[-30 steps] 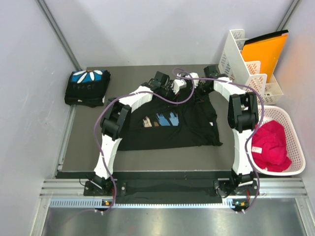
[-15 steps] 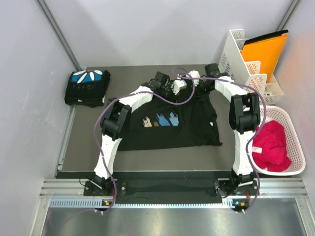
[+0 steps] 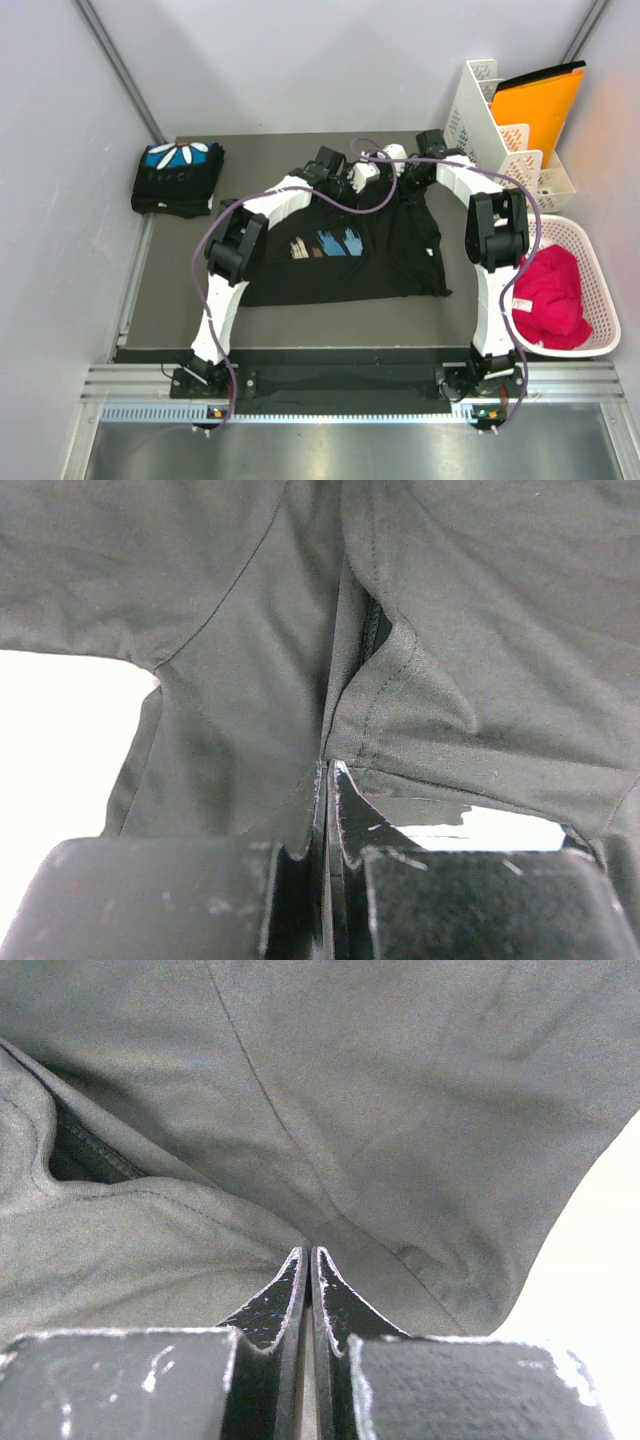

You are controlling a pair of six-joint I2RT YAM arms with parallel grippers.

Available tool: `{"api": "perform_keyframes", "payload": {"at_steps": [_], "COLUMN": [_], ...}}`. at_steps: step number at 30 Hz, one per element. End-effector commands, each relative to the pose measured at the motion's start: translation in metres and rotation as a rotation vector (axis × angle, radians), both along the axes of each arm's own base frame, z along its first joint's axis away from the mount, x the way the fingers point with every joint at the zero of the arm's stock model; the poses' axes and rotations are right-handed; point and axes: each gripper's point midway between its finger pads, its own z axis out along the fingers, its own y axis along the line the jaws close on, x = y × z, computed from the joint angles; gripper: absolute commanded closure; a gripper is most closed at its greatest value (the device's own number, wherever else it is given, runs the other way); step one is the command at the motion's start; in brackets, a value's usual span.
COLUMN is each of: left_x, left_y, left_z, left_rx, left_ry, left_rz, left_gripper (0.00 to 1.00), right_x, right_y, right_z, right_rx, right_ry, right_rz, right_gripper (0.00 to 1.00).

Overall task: Fold and stack the t-shirts
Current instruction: Fold the tshirt

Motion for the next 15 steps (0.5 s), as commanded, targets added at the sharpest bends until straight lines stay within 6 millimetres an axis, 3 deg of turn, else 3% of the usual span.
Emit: {"api": "perform_keyframes", "payload": {"at_steps": [1,15], "left_x": [0.0090,0.0042], "left_y": [-0.0058,-0.0016], "left_z": [0.0071,0.0015], "left_rx": [-0.016,0.005], "left_ry": [-0.049,-0.045], "left_rz": [-0.001,-0.018], "left_gripper": [1.00,1.00], "right_x": [0.0136,0.0169], "right_y": [0.0052,0.0050], "right_z": [0.0393,0.0396], "right_rx": [0.011,0.013], "right_ry": [-0.120,-0.158], "right_rz": [0.012,0.002], "right_gripper": [1.00,1.00]}}
